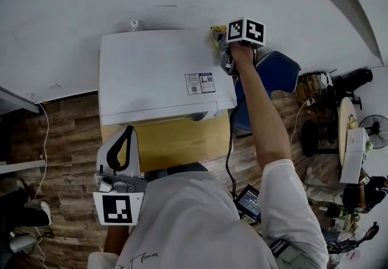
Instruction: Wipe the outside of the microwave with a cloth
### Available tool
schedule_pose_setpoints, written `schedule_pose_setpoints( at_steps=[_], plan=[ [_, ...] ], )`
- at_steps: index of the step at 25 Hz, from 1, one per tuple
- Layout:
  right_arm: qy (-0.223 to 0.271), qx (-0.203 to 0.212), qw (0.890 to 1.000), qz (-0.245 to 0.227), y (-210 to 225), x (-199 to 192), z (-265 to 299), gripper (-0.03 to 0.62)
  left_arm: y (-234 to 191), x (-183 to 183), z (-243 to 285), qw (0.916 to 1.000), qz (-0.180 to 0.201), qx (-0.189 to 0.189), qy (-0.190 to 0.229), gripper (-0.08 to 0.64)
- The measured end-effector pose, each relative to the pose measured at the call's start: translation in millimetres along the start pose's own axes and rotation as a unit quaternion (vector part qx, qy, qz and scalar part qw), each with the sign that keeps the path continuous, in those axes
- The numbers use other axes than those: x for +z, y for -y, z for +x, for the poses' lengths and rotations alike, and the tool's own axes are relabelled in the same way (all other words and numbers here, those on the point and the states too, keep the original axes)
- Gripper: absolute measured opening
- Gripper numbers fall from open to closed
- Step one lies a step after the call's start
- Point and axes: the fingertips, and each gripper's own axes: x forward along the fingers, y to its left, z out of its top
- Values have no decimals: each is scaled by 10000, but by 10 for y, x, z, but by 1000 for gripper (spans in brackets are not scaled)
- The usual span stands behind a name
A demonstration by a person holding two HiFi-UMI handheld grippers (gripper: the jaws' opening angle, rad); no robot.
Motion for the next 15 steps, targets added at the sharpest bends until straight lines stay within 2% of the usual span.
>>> schedule_pose_setpoints(
  at_steps=[15],
  plan=[
    [-161,441,9985,-299,-674,-79,168,112,-70,-12,-231,9998,-53,173,48,-9]
  ],
)
